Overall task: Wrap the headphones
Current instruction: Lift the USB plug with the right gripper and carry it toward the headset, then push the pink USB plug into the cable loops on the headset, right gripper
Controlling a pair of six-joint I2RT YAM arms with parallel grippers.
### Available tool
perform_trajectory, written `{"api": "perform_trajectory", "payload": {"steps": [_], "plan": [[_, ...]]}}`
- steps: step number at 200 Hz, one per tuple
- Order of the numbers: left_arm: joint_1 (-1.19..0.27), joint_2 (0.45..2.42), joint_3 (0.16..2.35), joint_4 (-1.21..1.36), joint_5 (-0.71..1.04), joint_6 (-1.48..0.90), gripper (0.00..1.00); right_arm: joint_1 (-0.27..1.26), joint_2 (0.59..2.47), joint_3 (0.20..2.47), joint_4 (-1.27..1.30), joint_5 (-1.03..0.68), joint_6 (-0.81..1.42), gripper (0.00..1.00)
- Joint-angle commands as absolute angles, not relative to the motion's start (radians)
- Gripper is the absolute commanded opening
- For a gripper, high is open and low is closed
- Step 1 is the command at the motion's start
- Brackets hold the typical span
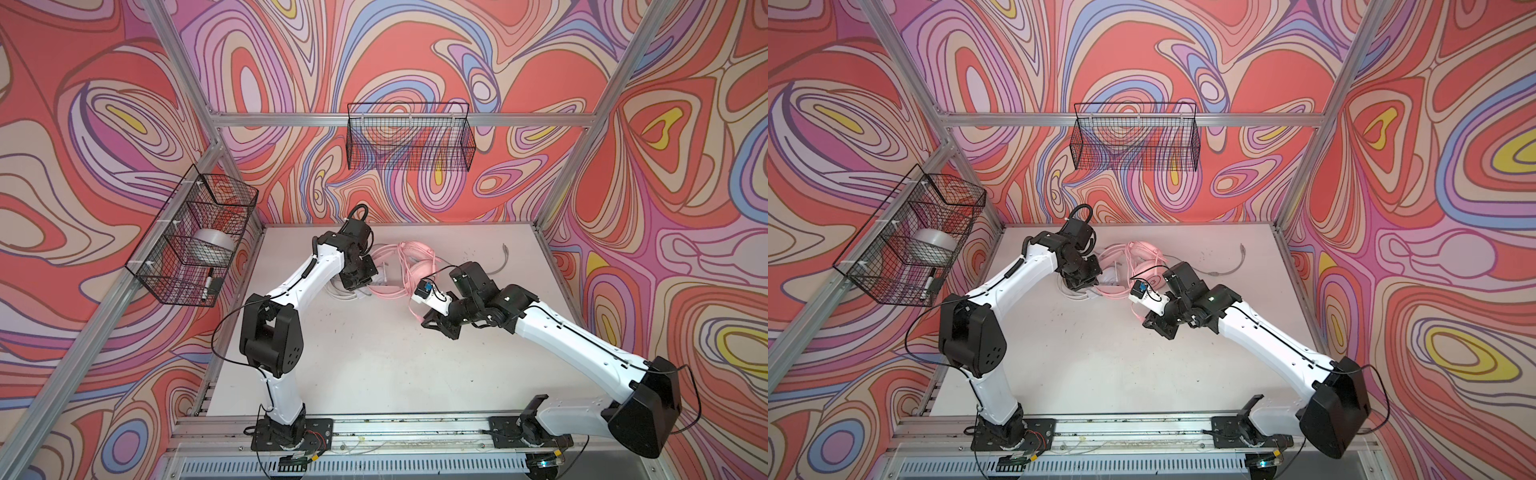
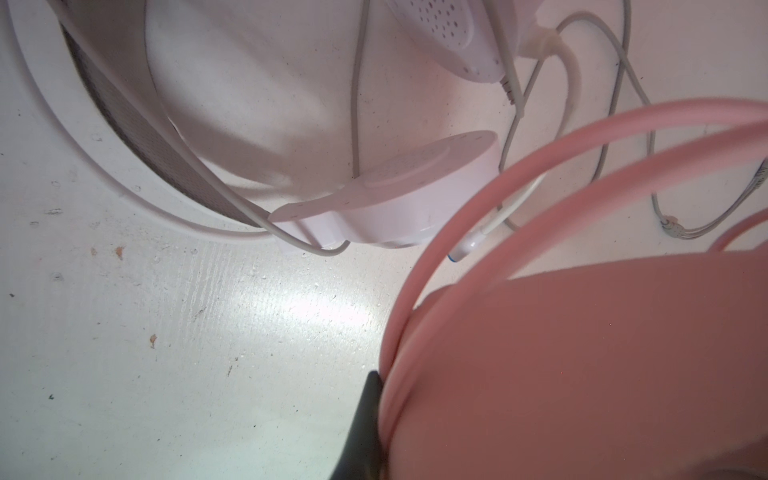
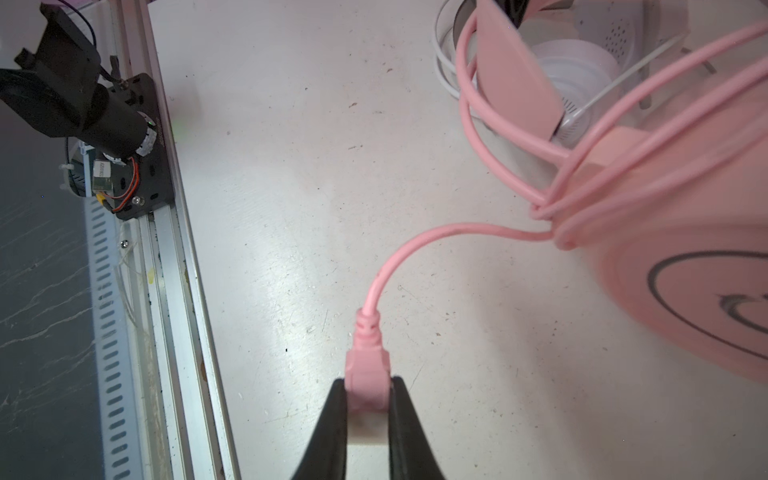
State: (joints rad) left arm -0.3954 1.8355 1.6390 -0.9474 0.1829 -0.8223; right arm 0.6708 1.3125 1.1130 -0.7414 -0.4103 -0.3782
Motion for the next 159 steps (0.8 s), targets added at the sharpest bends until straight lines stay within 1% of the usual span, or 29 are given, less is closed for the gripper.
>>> {"api": "perform_trajectory", "payload": {"steps": [1,41,95,134,159], "plan": [[-0.396,1.836,1.68,-0.942,0.199,-0.824,0.0,0.692,1.324,1.138,-0.769,-0.436,-0.401,0.0],[-0.397,1.84,1.683,-0.96,0.198,-0.816,0.0,0.702,1.34,1.143,-0.799,-0.423,-0.421,0.0],[-0.407,1.852,1.668,-0.973,0.166,-0.797,0.0,0.704,1.336,1.173,-0.748,-0.425,-0.425,0.0],[-0.432,1.881,1.707,-1.022,0.119,-0.759,0.0,0.704,1.408,1.273,-0.798,-0.423,-0.431,0.0],[-0.443,1.888,1.734,-1.06,0.08,-0.733,0.0,0.704,1.451,1.342,-0.837,-0.382,-0.417,0.0]]}}
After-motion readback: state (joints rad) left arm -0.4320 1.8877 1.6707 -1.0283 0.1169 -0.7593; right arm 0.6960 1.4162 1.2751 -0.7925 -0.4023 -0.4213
